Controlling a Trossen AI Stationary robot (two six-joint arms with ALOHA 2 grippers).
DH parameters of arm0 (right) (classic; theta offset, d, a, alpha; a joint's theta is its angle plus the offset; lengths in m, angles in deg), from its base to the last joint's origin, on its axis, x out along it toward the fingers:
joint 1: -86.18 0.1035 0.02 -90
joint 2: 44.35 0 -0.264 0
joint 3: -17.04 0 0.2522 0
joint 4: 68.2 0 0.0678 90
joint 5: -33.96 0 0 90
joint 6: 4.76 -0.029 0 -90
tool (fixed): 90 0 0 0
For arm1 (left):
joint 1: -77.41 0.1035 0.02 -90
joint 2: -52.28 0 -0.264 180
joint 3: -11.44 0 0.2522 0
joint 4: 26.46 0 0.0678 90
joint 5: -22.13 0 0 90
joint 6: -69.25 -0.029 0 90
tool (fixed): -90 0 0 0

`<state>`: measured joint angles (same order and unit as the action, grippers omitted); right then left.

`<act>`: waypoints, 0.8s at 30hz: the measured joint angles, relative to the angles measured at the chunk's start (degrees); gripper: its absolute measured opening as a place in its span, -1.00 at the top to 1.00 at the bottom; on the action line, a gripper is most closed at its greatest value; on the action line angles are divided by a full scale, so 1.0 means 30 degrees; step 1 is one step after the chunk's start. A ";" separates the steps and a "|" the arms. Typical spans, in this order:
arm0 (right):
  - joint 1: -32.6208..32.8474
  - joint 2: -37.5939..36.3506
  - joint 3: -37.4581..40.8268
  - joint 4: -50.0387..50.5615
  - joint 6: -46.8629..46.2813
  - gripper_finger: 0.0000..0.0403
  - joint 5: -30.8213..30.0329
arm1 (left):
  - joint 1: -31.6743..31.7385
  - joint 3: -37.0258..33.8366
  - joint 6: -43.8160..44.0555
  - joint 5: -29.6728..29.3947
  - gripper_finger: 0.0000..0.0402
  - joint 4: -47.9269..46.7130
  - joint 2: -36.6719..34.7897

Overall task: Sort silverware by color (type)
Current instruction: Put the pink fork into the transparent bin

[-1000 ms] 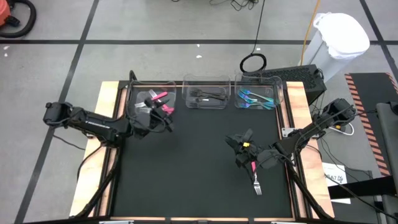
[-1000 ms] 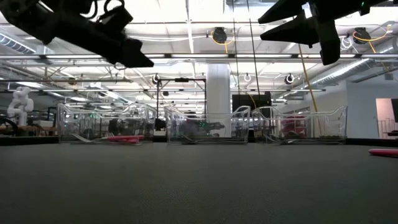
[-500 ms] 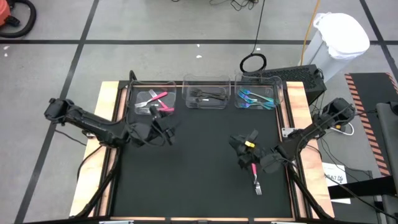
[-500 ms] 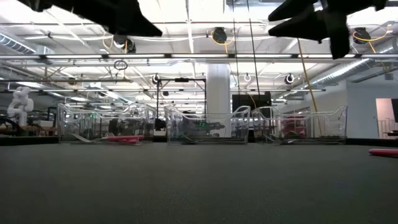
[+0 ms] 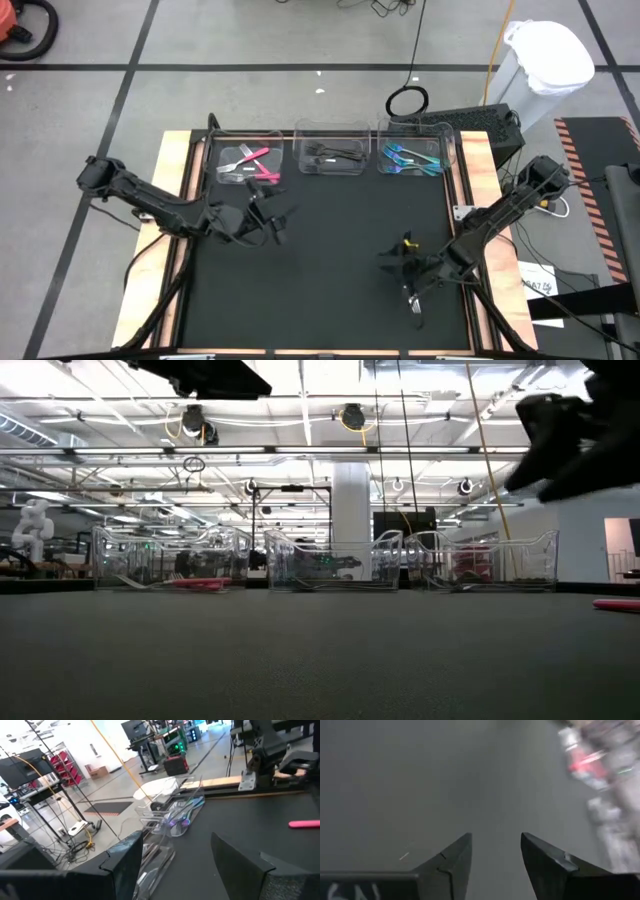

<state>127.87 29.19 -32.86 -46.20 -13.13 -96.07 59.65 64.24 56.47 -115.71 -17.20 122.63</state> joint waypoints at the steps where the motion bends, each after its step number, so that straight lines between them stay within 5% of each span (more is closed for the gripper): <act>1: 0.0116 0.0000 0.0000 0.0300 -0.0113 0.17 0.0803 | 0.0007 0.0067 0.0002 0.0000 -0.18 -0.0019 0.0208; 11: 0.0796 -0.0058 0.0000 0.3684 0.1341 0.17 0.9669 | 0.0095 0.1009 -0.1036 0.0004 -0.18 -0.0008 0.1607; 24: 0.0217 -0.0032 -0.1402 0.6929 0.7343 0.21 1.1911 | 0.0622 0.1213 -0.1366 0.0066 -0.18 -0.0030 0.2161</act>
<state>128.52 29.10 -37.06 -25.41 8.90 -60.34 61.51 67.88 52.37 -115.51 -17.29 129.11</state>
